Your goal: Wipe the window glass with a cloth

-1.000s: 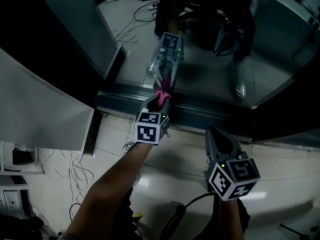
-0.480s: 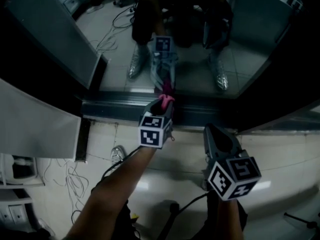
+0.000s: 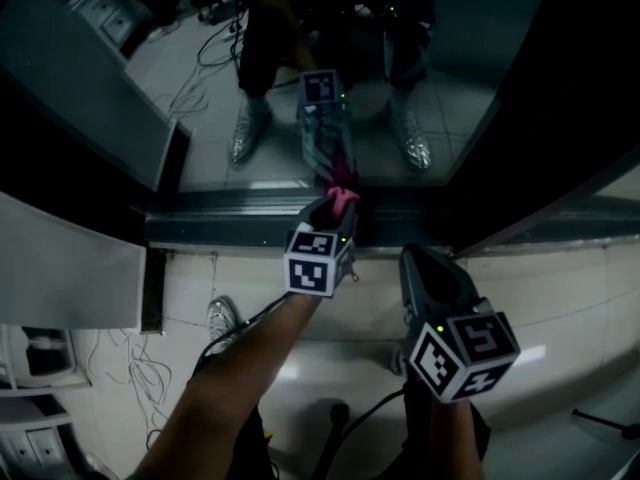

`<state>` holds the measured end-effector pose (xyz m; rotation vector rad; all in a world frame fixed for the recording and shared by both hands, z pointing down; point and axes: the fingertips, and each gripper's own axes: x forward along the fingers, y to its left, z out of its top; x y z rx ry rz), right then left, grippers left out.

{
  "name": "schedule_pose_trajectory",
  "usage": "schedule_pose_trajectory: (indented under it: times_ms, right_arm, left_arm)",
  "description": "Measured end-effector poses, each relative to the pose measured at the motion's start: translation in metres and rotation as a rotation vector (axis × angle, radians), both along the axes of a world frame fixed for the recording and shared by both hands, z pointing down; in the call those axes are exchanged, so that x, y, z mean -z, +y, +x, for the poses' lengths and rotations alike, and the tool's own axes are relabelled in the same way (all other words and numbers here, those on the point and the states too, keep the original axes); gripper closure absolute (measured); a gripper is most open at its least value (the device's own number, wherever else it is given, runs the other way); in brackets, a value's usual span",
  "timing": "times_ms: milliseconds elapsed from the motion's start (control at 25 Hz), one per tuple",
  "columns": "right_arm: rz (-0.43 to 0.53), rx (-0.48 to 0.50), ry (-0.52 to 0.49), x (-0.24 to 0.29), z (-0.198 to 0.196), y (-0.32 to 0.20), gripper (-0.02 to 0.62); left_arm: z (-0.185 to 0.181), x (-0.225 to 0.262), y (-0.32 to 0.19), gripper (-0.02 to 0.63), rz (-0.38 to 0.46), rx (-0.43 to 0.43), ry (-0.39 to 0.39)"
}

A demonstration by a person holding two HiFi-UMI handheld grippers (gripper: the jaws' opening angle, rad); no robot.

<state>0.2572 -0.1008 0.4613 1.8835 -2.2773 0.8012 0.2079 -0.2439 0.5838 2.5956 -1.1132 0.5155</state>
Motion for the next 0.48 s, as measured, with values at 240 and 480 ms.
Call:
schedule_pose_trajectory:
  times_ms: [240, 480]
  right_arm:
    - [0.008, -0.06, -0.021, 0.004, 0.025, 0.007, 0.578]
    - [-0.003, -0.101, -0.031, 0.0, 0.045, 0.021, 0.578]
  left_arm:
    - [0.038, 0.004, 0.011, 0.514, 0.009, -0.055, 0.004]
    - [0.074, 0.006, 0.025, 0.514, 0.012, -0.098, 0.022]
